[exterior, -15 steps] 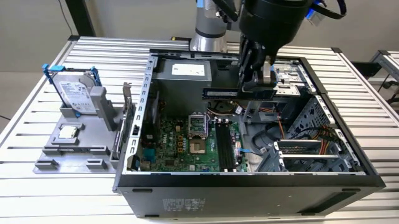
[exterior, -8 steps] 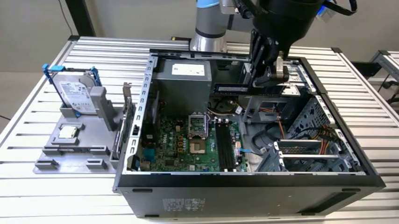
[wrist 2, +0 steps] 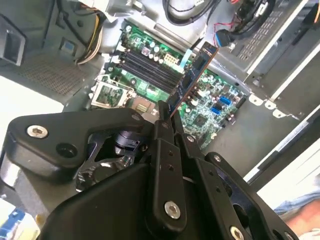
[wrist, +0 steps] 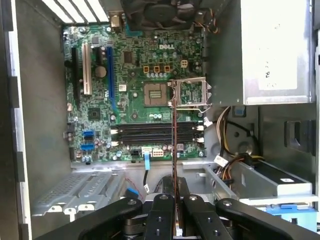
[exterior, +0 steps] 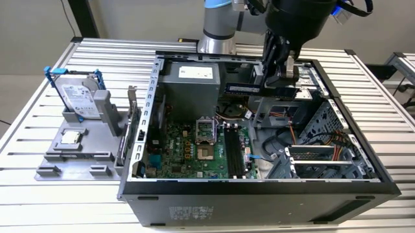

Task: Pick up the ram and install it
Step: 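Pick up the ram and move it above insertion slot, then insert the ram into the slot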

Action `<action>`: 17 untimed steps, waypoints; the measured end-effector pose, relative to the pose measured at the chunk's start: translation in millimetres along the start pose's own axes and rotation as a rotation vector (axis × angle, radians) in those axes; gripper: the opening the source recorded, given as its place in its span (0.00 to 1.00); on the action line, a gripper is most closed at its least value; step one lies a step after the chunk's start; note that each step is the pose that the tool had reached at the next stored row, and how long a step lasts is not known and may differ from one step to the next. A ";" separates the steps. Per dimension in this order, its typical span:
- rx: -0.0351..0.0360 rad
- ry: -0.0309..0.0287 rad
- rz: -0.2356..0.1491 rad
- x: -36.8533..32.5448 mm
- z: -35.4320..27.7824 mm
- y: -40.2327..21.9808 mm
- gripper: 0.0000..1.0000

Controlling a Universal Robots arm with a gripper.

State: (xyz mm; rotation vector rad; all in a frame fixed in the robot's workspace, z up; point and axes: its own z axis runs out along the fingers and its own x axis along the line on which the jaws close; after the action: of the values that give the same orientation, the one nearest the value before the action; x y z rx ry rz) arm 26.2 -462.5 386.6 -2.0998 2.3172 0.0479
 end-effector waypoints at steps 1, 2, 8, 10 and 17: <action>0.0002 -0.0002 0.005 -0.3 0.1 0.0 0.00; 0.0002 -0.0002 0.005 -1.0 0.2 0.2 0.00; 0.0004 0.0011 0.005 -13.7 1.0 2.2 0.00; 0.0004 0.0017 0.004 -18.5 1.2 2.6 0.00; 0.0006 0.0054 -0.004 -21.4 1.5 2.9 0.00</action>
State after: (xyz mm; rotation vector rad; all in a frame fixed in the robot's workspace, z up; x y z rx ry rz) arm 25.4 -440.9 385.8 -2.1067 2.3158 0.0414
